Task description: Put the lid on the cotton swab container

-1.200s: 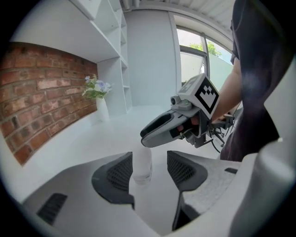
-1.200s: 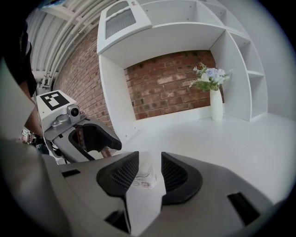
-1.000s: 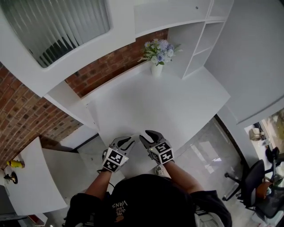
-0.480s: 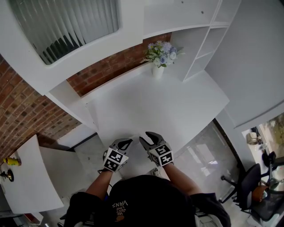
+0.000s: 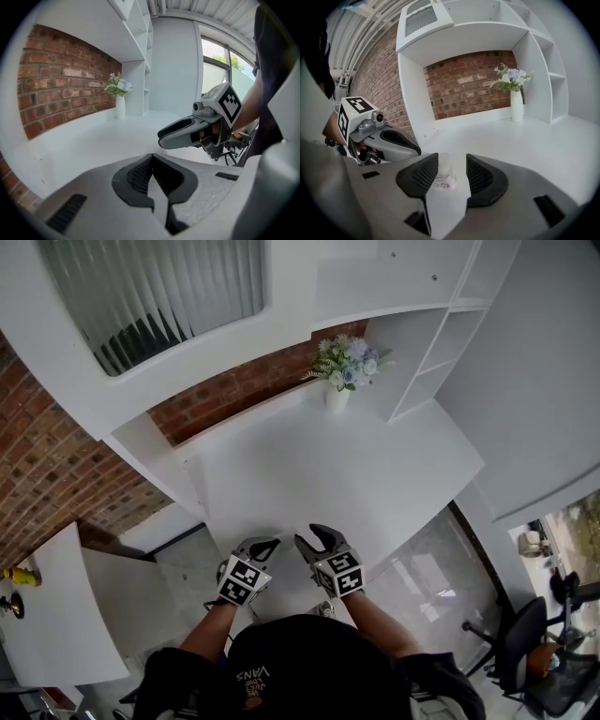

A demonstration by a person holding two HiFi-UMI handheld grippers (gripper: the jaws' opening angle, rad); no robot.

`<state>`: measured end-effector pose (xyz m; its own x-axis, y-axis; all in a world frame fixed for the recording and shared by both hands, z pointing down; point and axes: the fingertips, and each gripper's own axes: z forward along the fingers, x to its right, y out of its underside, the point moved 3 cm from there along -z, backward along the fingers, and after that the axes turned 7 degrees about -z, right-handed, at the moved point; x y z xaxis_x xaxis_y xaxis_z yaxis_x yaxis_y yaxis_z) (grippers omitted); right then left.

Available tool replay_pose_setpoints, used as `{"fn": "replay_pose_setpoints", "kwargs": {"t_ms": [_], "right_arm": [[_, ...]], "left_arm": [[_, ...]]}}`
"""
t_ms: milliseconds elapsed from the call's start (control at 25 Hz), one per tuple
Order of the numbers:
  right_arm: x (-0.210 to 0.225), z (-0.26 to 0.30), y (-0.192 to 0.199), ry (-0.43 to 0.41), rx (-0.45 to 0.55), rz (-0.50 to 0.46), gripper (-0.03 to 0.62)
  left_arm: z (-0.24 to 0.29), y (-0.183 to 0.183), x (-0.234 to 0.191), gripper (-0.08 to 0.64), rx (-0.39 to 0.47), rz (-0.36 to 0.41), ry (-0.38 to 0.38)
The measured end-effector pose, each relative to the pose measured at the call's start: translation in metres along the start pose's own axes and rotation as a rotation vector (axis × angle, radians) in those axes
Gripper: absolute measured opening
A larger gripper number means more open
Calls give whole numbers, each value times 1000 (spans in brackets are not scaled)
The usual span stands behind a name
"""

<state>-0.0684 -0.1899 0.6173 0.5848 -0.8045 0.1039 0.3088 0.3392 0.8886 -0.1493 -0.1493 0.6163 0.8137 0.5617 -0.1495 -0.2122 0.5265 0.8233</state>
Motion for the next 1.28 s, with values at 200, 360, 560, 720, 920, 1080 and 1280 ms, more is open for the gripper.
{"fn": "replay_pose_setpoints", "kwargs": {"t_ms": [200, 360, 560, 720, 920, 1080, 1280], "right_arm": [[-1, -1, -1, 13, 0, -20, 164], [-5, -6, -3, 18, 2, -35, 164], [-7, -19, -9, 12, 30, -27, 145], [-12, -33, -18, -3, 62, -30, 88], [-14, -53, -31, -23, 100, -56, 17], [-14, -69, -38, -47, 126, -67, 0], [-14, -88, -42, -88, 138, -87, 0]], "left_arm": [[-4, -4, 6, 8, 0, -7, 2], [-9, -5, 10, 8, 42, -9, -7], [-18, -11, 15, 8, 85, -19, -37], [-30, -15, 18, 8, 109, -48, -75], [-40, -19, 28, 8, 149, -79, -121], [-46, -22, 40, 8, 173, -93, -156], [-54, -22, 57, 8, 193, -122, -201]]}}
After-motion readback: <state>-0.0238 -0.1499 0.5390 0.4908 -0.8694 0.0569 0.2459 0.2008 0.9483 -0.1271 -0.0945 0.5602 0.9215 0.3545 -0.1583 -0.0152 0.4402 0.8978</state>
